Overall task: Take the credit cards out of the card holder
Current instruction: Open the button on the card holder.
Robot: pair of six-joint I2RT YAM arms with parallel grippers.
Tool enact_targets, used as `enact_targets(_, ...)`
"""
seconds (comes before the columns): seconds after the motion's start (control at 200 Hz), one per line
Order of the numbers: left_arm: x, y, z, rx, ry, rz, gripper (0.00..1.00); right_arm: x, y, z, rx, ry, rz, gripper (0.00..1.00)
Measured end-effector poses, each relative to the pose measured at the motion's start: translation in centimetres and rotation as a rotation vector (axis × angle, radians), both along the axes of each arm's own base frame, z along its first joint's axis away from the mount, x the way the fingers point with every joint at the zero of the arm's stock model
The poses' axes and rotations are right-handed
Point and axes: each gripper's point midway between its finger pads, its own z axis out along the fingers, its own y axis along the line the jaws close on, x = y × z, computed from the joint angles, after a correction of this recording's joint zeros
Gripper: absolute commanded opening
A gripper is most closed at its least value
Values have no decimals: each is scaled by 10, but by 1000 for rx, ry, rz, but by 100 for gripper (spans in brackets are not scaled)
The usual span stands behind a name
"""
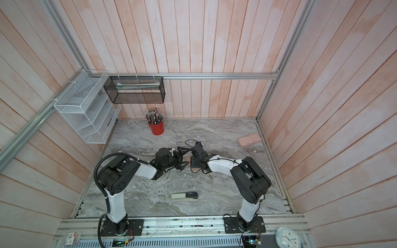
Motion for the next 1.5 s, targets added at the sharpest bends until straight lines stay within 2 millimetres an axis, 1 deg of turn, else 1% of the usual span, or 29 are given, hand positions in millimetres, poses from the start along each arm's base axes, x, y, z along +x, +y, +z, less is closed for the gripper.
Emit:
enact_targets(0.15,0,0,0,-2,4,2,100,3,0,0,-23,-17,-11,54)
enact_targets(0.605,1,3,-1,-9,19,16,100,-1,5,1,-26,-25,-21,45)
enact_targets(0.69,1,3,-1,-9,20,16,100,-1,4,0,-26,-25,-29,40)
enact_targets(0.92,1,3,-2,-9,20,18,100,-1,3,-5,-35,-18,-35,34)
enact_targets(1.13,2,4,-2,-8,20,20,100,0,5,-5,-42,-19,-39,33)
enact_targets(1.32,2,4,-3,-13,24,22,100,-2,5,-5,-52,-22,-46,37)
enact_targets(1.5,3,4,-4,-16,27,24,100,-5,6,-5,-76,-30,-44,37)
